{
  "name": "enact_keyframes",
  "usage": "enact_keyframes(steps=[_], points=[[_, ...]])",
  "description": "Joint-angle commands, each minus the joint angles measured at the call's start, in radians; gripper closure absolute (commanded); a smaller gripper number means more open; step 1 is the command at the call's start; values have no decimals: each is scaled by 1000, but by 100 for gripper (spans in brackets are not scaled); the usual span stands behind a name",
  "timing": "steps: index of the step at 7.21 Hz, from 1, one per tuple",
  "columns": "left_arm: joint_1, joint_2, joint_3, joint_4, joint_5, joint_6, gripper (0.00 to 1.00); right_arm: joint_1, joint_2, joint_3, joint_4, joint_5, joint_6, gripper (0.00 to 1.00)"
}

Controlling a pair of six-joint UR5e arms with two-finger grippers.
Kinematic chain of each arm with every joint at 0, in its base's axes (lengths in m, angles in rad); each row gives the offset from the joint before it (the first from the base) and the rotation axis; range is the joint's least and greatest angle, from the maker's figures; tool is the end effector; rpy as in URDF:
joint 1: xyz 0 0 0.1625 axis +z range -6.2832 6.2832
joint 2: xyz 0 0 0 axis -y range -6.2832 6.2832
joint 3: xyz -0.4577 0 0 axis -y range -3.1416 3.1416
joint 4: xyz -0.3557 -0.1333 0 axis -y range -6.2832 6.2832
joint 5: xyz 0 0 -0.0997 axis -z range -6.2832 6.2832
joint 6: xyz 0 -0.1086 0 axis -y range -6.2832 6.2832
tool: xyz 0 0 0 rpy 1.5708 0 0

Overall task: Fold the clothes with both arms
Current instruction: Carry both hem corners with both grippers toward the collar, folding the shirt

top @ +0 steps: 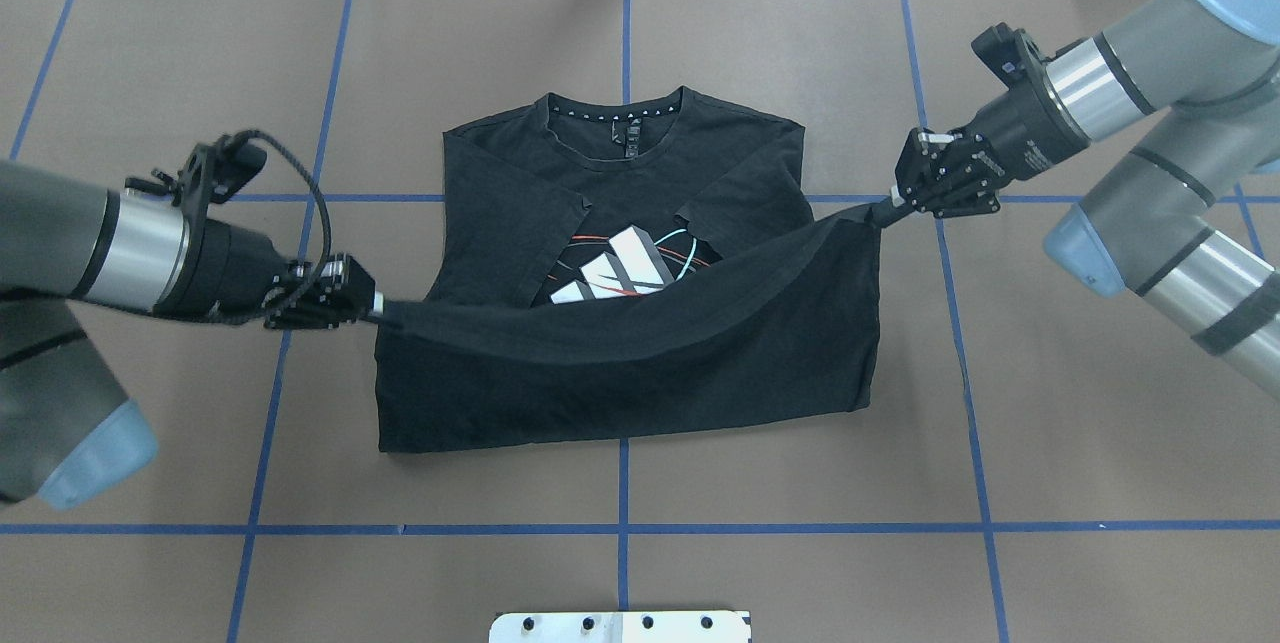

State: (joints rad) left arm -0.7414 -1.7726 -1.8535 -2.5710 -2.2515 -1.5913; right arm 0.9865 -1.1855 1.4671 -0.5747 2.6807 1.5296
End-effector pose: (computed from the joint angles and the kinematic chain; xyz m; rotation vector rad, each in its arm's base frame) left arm 0.3243 -0.3850 0.3532 -0.0119 1.5048 -0.1074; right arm -0.2947 -0.5110 0.4063 -0.2606 -1.4186 0.0675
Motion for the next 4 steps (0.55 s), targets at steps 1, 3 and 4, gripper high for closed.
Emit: enact_keyframes(steps=[1,3,4], points=[[-90,-111,165,-2,1,1,100,21,56,-94,0,-50,-2,100],[-116,-152,256,-6,32,25,100,34,84,-140,0,-76,-2,100],[-116,-154,290,-12,59,30,100,34,101,-180,0,-97,-2,100]])
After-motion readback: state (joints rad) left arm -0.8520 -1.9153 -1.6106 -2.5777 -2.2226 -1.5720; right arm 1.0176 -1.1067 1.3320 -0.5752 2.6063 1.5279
